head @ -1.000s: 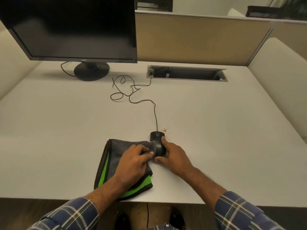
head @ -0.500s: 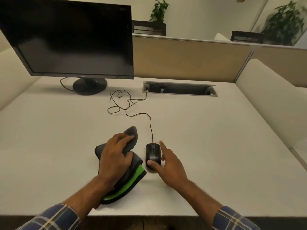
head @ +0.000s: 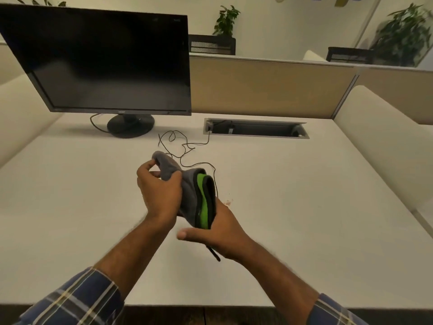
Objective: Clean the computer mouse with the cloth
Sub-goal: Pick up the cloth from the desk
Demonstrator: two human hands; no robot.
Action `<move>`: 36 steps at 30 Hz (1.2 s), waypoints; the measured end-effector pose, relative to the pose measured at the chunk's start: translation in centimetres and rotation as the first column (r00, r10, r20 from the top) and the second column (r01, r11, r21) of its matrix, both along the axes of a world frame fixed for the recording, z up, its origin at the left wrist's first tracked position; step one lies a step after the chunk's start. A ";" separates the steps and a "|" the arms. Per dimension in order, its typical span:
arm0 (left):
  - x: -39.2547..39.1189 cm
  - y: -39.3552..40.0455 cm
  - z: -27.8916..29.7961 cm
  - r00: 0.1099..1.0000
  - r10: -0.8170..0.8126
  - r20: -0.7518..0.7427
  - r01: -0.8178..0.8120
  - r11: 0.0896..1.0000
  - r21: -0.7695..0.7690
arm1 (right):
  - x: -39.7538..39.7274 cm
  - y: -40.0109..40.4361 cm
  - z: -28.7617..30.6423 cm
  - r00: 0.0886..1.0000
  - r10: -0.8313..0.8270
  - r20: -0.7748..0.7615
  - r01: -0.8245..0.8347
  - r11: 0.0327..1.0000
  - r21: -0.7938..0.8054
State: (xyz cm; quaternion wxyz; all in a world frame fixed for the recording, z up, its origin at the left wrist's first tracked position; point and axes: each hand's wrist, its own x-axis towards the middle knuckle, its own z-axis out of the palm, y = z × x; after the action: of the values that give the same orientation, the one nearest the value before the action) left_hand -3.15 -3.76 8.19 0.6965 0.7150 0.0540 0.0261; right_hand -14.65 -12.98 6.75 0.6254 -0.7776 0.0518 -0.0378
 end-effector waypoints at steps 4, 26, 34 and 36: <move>0.6 -0.9 1.8 0.981 -0.059 -0.184 0.022 0.980 -0.198 | 1.2 -0.3 1.3 0.950 -0.259 0.173 0.278 0.956 -0.091; 3.7 -5.5 -1.1 0.505 -0.799 -0.325 0.664 0.601 -0.445 | 1.1 -16.4 7.2 0.896 -0.382 -0.225 0.437 0.675 0.595; 4.0 -14.2 -0.5 0.621 -0.716 -0.319 0.733 0.675 -0.086 | 1.5 -24.5 3.7 0.710 -0.672 -0.213 0.692 0.721 0.033; 3.7 -17.3 -0.5 0.640 -0.709 -0.296 0.738 0.675 -0.020 | 1.8 -27.1 2.9 0.682 -0.715 -0.154 0.716 0.696 -0.060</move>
State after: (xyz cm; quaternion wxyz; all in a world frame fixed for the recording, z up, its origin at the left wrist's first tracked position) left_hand 0.52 -21.11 7.64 0.5960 0.7074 -0.1405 -0.3530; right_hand -12.89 -40.11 9.62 0.5564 -0.6947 0.4027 -0.2138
